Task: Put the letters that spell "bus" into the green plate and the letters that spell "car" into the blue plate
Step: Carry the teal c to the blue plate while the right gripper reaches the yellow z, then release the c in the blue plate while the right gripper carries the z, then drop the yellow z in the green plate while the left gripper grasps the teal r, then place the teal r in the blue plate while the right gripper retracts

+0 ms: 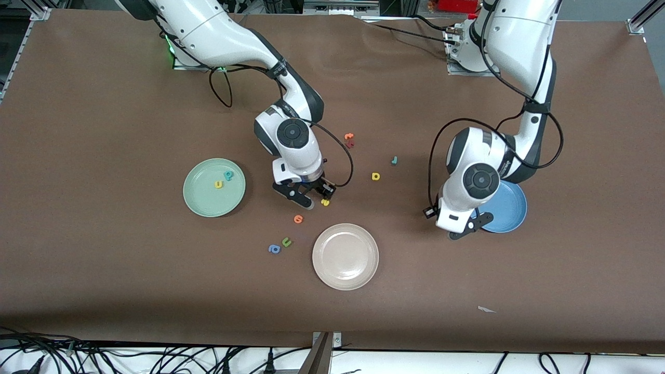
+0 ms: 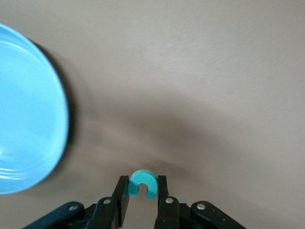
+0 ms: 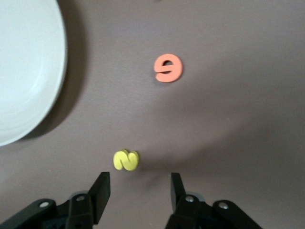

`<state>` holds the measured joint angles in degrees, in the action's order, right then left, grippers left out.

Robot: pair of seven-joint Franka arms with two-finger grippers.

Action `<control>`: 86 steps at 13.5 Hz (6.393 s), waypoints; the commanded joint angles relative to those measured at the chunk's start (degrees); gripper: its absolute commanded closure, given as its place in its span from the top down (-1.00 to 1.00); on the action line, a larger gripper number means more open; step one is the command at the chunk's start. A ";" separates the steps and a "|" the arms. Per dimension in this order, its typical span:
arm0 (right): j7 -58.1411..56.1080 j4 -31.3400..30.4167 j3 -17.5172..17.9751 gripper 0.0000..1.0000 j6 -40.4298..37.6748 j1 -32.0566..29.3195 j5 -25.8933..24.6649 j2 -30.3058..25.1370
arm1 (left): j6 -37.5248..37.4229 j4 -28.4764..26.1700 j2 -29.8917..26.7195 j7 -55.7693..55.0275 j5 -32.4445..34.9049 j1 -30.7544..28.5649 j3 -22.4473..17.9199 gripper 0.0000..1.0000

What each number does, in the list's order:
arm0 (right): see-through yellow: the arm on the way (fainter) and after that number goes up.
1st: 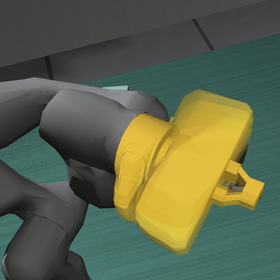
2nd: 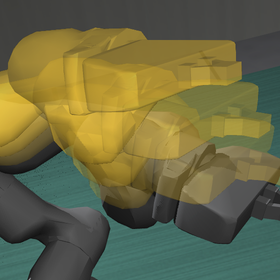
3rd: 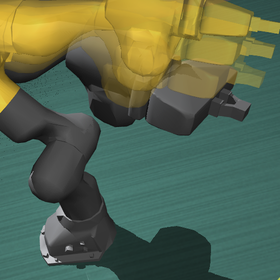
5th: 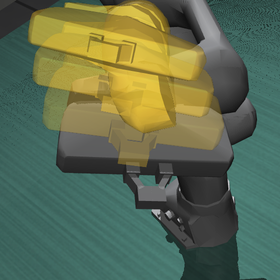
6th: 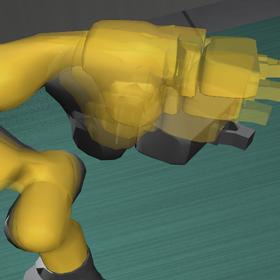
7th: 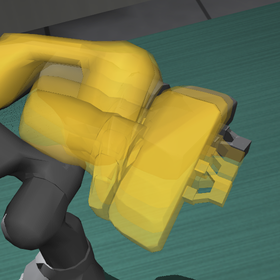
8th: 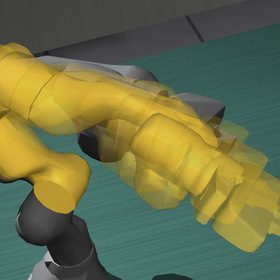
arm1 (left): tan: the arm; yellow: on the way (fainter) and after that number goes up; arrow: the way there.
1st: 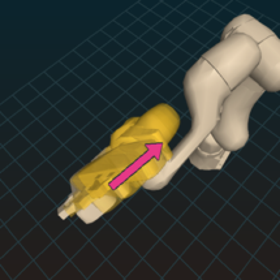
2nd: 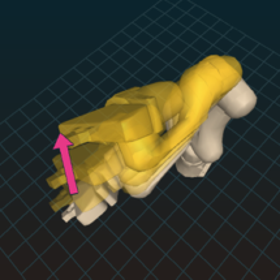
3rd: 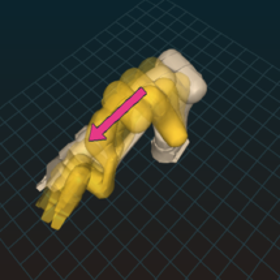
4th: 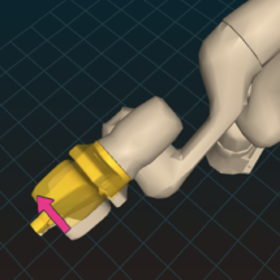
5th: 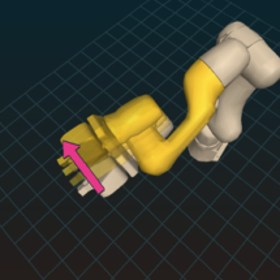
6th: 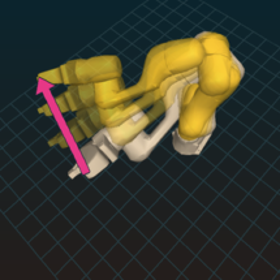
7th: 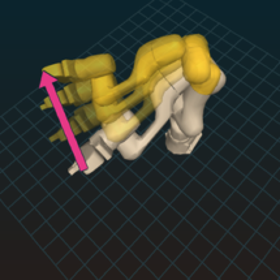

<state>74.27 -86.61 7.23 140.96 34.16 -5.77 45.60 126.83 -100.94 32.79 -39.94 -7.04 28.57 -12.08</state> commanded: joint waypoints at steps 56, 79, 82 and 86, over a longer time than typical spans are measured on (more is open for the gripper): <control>-55.99 -17.39 -7.14 1.00 -27.28 -18.78 2.25 -24.24 | 20.03 -25.54 -7.48 2.15 10.90 -1.50 20.69 -0.23; -73.21 -22.31 2.88 1.00 -41.81 -36.53 5.68 -49.73 | 2.80 -15.08 -10.81 32.71 11.08 -23.80 20.08 -0.85; -73.57 -13.18 0.78 1.00 -47.33 -37.85 5.60 -47.38 | 2.80 -13.85 -10.38 35.19 13.35 -30.05 19.72 -0.85; -77.35 -10.25 -2.22 1.00 -46.14 -37.85 6.38 -45.16 | 2.80 -12.54 -7.92 35.37 16.18 -31.65 19.72 -0.20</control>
<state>-1.69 -99.12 4.90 93.56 -3.53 0.27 -1.35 130.58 -115.81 22.87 -4.76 7.01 -3.19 6.95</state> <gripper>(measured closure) 0.000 0.850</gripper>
